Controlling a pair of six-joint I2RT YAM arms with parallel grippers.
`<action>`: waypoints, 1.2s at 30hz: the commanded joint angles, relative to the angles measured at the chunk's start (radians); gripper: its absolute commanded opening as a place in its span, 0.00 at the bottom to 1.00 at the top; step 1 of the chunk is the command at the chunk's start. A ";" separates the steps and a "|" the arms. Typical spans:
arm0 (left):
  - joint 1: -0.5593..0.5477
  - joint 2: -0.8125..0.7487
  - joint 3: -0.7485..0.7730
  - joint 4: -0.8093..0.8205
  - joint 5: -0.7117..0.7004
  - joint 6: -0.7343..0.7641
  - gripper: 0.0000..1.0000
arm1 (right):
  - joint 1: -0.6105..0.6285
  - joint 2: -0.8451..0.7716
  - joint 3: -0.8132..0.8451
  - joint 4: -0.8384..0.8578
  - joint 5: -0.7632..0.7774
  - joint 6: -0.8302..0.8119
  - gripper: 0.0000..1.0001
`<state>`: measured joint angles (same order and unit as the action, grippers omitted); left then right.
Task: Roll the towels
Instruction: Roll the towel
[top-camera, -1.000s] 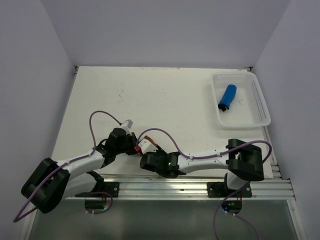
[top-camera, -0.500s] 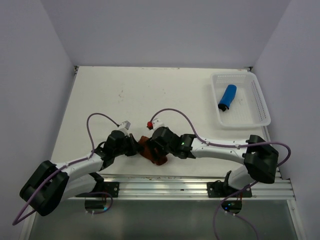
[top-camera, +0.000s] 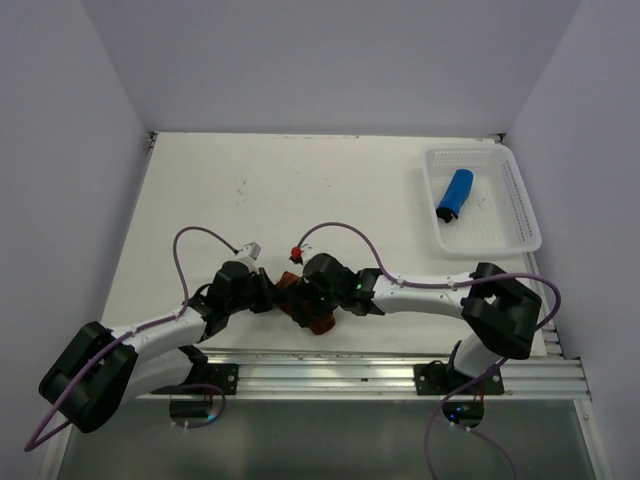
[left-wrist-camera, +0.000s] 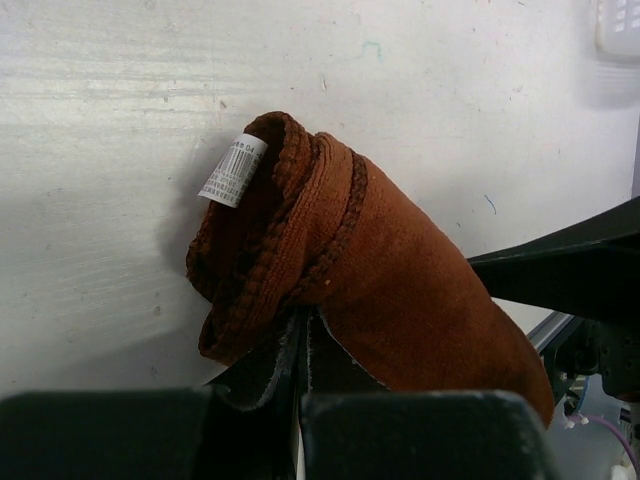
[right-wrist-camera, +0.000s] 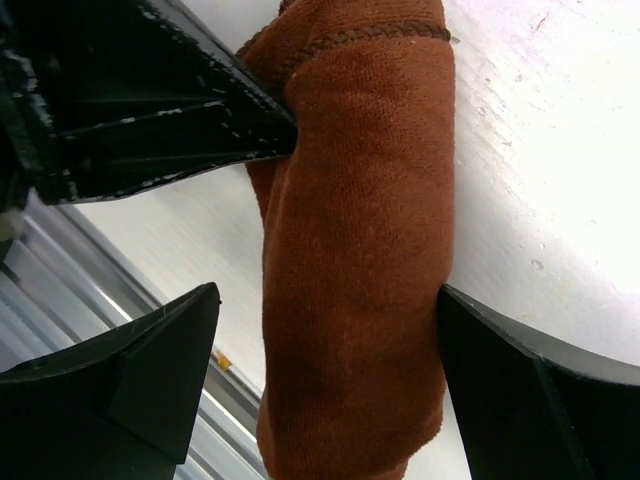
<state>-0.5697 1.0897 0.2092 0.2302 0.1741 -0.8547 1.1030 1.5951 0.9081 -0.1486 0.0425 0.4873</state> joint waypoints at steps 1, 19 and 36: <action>0.005 0.009 -0.034 -0.100 -0.048 0.016 0.00 | -0.002 0.031 -0.002 0.038 0.016 0.016 0.90; 0.007 -0.042 -0.083 -0.109 -0.050 -0.007 0.00 | -0.034 0.077 0.028 0.064 0.005 0.014 0.97; 0.007 -0.028 -0.077 -0.101 -0.051 -0.004 0.00 | -0.025 0.147 0.035 0.075 -0.049 -0.022 0.80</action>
<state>-0.5697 1.0431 0.1524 0.2153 0.1696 -0.8726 1.0733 1.7233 0.9276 -0.0448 -0.0029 0.4828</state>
